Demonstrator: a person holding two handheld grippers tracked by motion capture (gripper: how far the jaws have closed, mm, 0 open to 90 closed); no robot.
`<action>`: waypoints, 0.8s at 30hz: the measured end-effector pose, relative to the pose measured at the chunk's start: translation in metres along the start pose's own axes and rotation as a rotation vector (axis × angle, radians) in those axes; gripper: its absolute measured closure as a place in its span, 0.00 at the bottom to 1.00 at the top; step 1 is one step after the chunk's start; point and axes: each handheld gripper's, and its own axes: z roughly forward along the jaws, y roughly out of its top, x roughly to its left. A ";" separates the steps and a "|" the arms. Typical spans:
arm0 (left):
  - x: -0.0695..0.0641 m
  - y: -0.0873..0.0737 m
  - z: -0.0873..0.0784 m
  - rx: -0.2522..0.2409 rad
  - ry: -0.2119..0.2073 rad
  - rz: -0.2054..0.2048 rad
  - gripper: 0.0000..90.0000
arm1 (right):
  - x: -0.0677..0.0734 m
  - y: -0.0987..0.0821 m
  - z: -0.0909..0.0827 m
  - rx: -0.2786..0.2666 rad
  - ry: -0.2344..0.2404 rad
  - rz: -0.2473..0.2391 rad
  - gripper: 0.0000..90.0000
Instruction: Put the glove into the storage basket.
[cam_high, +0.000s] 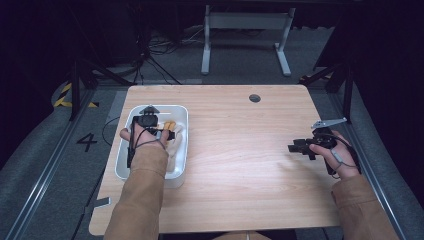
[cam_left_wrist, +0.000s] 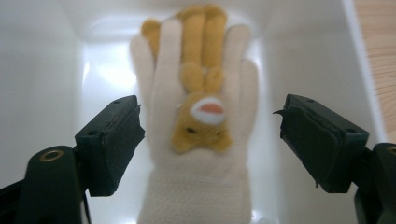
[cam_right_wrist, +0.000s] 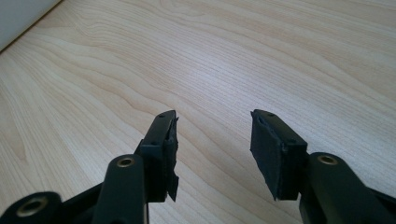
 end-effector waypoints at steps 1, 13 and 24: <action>-0.003 0.000 -0.003 -0.017 -0.017 0.021 0.23 | 0.000 0.000 0.000 0.000 0.000 0.001 0.58; -0.070 -0.017 -0.020 -0.116 -0.222 0.245 0.29 | 0.001 -0.005 -0.004 -0.002 -0.002 -0.010 0.57; -0.114 -0.046 0.000 -0.131 -0.415 0.455 0.31 | 0.000 -0.008 -0.003 0.004 -0.010 -0.014 0.57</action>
